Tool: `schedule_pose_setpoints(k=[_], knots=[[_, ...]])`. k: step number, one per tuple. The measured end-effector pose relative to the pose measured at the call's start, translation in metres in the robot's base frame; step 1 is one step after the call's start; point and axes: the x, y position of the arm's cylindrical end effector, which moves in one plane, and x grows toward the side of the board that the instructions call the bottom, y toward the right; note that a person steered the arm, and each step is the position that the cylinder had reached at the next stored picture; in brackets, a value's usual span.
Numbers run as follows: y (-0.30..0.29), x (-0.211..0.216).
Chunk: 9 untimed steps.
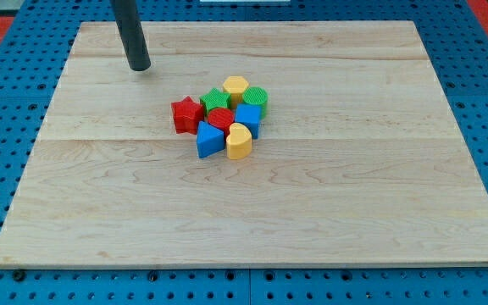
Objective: Move your arm to the left of the red star
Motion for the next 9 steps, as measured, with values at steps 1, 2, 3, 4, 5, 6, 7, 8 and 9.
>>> schedule_pose_setpoints(k=[1,2,3,4,5,6,7,8,9], knots=[[0.000,0.000],[0.000,0.000],[-0.001,0.000],[-0.001,0.001],[-0.002,0.001],[-0.011,0.001],[-0.024,0.001],[-0.049,-0.003],[-0.028,0.021]])
